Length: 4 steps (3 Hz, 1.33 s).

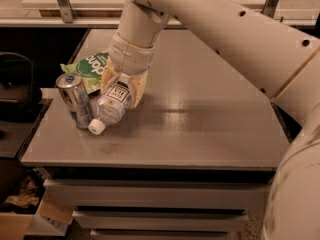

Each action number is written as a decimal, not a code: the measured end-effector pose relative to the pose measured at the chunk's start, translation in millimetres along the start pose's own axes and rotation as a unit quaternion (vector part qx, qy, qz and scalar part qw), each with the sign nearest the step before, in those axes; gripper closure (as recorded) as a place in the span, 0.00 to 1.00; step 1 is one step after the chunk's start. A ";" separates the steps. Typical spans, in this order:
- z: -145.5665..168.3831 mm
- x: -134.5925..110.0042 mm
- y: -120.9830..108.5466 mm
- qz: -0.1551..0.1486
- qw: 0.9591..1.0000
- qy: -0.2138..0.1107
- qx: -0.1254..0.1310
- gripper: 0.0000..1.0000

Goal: Move blue plastic bottle near redbull can

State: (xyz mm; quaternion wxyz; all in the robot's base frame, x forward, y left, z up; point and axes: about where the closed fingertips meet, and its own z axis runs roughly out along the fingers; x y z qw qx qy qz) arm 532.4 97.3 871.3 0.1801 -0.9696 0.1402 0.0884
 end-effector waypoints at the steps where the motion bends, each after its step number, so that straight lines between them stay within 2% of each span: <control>1: 5.2 -1.1 -3.4 0.009 1.000 -0.003 -0.006 0.84; 4: 10.7 -3.8 -7.9 0.012 1.000 -0.005 -0.014 0.14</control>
Offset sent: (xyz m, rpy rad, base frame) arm -0.0041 0.0062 -0.0062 -0.0429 0.0393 -0.0216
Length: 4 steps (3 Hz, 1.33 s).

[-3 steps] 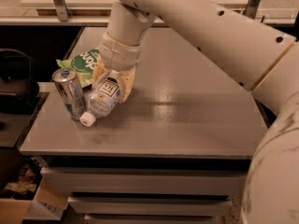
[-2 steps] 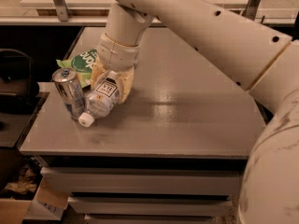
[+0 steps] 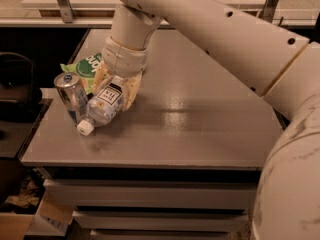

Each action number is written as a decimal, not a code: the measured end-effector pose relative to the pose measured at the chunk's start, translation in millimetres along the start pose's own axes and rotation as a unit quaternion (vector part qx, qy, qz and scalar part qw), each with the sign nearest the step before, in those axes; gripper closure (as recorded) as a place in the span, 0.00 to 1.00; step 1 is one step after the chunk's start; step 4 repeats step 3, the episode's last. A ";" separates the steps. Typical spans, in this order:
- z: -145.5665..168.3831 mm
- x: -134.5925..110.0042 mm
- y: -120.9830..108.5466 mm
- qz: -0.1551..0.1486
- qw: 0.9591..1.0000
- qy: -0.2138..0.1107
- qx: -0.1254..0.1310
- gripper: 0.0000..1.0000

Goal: Move blue plastic bottle near redbull can

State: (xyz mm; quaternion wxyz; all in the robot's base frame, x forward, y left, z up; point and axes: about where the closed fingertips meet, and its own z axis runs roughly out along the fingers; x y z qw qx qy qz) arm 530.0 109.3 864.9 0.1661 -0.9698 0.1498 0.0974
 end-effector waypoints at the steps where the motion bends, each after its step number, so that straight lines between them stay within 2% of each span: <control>1: -1.3 -1.9 -6.2 -0.008 1.000 -0.001 -0.002 0.00; 4: -14.3 3.9 -13.8 -0.002 1.000 0.010 0.008 0.00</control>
Offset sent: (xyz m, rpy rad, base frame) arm -0.0041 0.0013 0.0044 -0.0174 0.0103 0.0292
